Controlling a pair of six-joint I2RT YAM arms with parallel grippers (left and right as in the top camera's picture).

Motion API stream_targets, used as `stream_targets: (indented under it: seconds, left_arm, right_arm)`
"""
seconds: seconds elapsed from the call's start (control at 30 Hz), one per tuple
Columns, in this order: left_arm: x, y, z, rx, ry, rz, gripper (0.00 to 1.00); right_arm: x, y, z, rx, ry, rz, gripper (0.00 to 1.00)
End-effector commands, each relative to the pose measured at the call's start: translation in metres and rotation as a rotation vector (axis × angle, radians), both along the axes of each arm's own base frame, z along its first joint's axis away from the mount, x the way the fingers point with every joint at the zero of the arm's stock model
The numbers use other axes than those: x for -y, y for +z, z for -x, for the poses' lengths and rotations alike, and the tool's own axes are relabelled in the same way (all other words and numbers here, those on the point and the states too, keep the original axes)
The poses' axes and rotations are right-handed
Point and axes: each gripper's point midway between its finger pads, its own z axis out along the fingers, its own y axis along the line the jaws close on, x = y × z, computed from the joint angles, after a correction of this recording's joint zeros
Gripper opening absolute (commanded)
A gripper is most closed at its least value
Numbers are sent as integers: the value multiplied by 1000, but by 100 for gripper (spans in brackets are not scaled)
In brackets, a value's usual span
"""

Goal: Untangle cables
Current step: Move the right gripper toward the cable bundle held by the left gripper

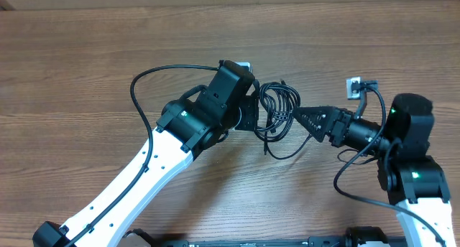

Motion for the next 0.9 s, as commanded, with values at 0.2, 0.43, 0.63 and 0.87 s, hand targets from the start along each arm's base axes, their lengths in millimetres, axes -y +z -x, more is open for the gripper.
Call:
stream_targets:
  seconds: [0.2, 0.43, 0.63, 0.87]
  left_arm:
    - [7, 26, -1, 202, -256, -88, 4]
    - [11, 32, -6, 281, -333, -123, 4]
    - [15, 41, -14, 328, -320, -103, 4]
    - [23, 56, -23, 514, -486, -202, 4]
  right_arm:
    - [-2, 6, -3, 34, 35, 4, 75]
    - [0, 4, -5, 29, 19, 13, 59]
    - [0, 3, -4, 22, 18, 14, 56]
    - [0, 1, -3, 12, 18, 14, 56]
